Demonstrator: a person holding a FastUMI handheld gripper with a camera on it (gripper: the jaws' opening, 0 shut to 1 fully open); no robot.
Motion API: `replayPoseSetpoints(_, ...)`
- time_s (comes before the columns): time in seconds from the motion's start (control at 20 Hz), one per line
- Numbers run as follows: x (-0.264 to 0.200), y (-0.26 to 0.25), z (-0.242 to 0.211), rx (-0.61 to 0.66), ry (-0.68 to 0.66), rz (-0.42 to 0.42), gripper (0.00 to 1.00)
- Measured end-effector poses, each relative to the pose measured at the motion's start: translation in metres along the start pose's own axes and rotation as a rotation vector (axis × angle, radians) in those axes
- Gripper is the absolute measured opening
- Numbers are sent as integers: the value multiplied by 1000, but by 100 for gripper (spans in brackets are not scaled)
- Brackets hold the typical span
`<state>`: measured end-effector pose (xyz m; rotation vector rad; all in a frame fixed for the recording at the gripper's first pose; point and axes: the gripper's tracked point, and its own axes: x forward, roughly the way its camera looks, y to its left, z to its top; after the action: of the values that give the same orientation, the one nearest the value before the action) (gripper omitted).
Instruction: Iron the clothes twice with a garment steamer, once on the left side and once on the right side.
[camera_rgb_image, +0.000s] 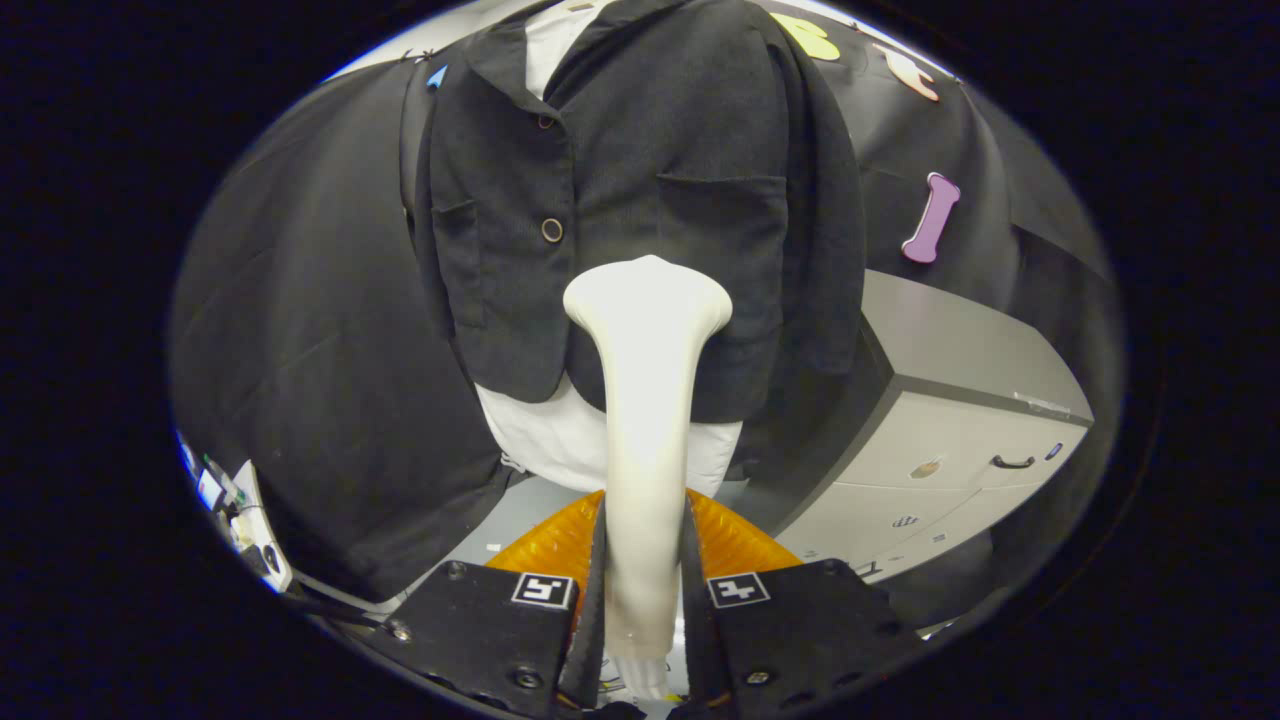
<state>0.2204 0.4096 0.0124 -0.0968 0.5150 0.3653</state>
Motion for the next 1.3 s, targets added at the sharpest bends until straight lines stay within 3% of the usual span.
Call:
replayPoseSetpoints(0.45, -52, 22, 54, -9, -132, 17, 36)
replayPoseSetpoints(0.8, -100, 77, 118, -55, -282, 84, 35)
replayPoseSetpoints(1.3, -117, 160, 204, -111, -414, 160, 35)
